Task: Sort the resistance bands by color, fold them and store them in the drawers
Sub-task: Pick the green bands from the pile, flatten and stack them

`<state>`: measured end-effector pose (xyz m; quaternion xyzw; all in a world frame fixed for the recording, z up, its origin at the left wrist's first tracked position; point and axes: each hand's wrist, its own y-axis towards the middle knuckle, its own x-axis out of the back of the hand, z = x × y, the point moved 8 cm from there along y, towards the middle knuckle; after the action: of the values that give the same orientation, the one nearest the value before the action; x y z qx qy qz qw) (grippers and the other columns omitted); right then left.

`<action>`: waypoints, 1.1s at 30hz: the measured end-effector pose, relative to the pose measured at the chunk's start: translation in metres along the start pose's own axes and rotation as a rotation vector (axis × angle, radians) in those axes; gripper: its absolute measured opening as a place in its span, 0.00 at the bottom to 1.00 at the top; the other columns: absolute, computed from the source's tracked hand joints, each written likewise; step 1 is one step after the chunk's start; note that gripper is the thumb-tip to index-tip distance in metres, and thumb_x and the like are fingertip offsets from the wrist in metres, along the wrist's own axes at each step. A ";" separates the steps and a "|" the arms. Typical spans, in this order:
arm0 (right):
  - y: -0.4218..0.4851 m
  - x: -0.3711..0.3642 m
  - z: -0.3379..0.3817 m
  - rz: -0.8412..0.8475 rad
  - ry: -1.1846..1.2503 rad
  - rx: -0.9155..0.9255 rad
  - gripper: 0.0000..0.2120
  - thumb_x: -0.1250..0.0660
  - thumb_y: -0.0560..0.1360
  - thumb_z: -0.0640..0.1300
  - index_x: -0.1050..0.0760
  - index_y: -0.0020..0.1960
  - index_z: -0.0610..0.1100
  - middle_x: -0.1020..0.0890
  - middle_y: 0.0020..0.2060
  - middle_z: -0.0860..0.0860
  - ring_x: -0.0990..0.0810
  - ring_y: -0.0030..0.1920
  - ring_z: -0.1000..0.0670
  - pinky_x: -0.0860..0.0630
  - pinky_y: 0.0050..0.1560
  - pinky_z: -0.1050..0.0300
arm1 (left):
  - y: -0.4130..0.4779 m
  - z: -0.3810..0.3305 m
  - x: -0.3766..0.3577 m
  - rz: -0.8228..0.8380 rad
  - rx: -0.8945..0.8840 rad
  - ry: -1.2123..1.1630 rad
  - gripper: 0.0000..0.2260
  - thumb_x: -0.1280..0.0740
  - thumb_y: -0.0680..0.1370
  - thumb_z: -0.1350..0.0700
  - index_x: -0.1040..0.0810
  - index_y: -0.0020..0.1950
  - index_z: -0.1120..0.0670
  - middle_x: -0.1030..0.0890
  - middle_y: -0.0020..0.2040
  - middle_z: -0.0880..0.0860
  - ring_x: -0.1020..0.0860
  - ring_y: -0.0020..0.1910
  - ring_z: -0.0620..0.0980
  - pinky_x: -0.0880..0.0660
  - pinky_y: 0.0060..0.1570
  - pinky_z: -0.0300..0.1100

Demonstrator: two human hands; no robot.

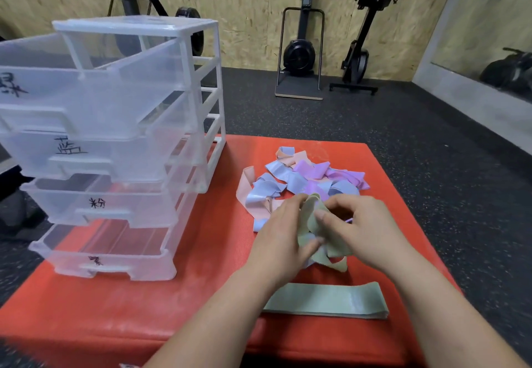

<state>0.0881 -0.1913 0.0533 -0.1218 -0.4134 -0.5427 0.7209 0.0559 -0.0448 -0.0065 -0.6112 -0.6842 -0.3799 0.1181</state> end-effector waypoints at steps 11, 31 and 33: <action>-0.003 -0.002 -0.081 0.087 -0.073 -0.094 0.08 0.28 0.78 0.52 0.17 0.41 0.54 0.19 0.34 0.56 0.24 0.36 0.56 0.33 0.36 0.59 | 0.013 0.054 0.030 0.113 0.099 0.120 0.09 0.24 0.77 0.50 0.22 0.41 0.42 0.21 0.35 0.38 0.25 0.32 0.42 0.30 0.34 0.40; -0.060 0.031 -0.104 0.152 0.477 -0.293 0.22 0.24 0.72 0.30 0.17 0.62 0.49 0.12 0.52 0.47 0.13 0.53 0.52 0.18 0.54 0.61 | -0.030 0.077 0.085 -0.063 0.313 -0.249 0.07 0.21 0.76 0.60 0.14 0.51 0.52 0.14 0.44 0.57 0.16 0.39 0.54 0.16 0.41 0.48; -0.068 0.035 -0.104 0.108 0.511 -0.293 0.23 0.25 0.73 0.28 0.17 0.63 0.47 0.13 0.52 0.43 0.14 0.51 0.51 0.18 0.52 0.62 | -0.041 0.072 0.091 -0.093 0.325 -0.268 0.06 0.21 0.76 0.61 0.14 0.51 0.53 0.14 0.42 0.53 0.18 0.38 0.47 0.18 0.39 0.42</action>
<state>0.0792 -0.3062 -0.0051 -0.1060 -0.1286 -0.5704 0.8043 0.0196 0.0721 -0.0142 -0.5971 -0.7734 -0.1850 0.1053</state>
